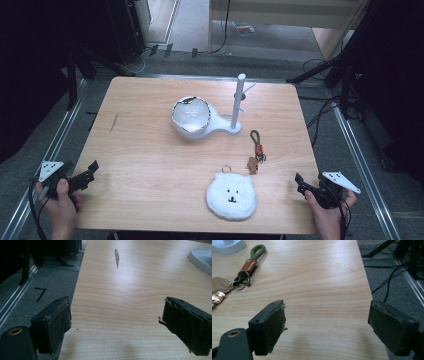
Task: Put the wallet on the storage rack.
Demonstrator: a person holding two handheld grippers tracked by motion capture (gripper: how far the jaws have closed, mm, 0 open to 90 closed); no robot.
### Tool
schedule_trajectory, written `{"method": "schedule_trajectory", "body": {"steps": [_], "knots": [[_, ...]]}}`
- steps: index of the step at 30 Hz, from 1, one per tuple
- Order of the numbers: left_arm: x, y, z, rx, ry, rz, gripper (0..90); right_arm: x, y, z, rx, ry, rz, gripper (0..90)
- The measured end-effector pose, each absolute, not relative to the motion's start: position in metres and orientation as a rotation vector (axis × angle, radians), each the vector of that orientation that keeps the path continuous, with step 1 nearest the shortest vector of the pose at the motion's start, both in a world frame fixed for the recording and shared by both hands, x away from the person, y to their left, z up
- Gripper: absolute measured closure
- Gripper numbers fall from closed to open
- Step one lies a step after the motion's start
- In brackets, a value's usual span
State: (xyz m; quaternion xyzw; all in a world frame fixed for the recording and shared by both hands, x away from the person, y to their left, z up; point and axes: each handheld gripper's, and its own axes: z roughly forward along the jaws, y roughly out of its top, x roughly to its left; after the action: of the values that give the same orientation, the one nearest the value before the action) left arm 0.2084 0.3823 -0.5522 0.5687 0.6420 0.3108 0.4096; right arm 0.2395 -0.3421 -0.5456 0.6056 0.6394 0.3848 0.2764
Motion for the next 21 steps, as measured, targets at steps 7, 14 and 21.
{"method": "schedule_trajectory", "body": {"steps": [7, 14, 21], "knots": [[0.210, 0.381, -0.552, 1.457, 1.616, 0.773, 9.1, 0.235, -0.338, -0.534, 1.608, 1.727, 1.052, 15.9], [0.210, 0.382, -0.552, 1.451, 1.609, 0.762, 9.1, 0.230, -0.320, -0.517, 1.575, 1.741, 1.062, 16.1], [0.211, 0.382, -0.552, 1.455, 1.615, 0.757, 15.3, 0.229, -0.296, -0.510, 1.546, 1.789, 1.077, 17.0]]}}
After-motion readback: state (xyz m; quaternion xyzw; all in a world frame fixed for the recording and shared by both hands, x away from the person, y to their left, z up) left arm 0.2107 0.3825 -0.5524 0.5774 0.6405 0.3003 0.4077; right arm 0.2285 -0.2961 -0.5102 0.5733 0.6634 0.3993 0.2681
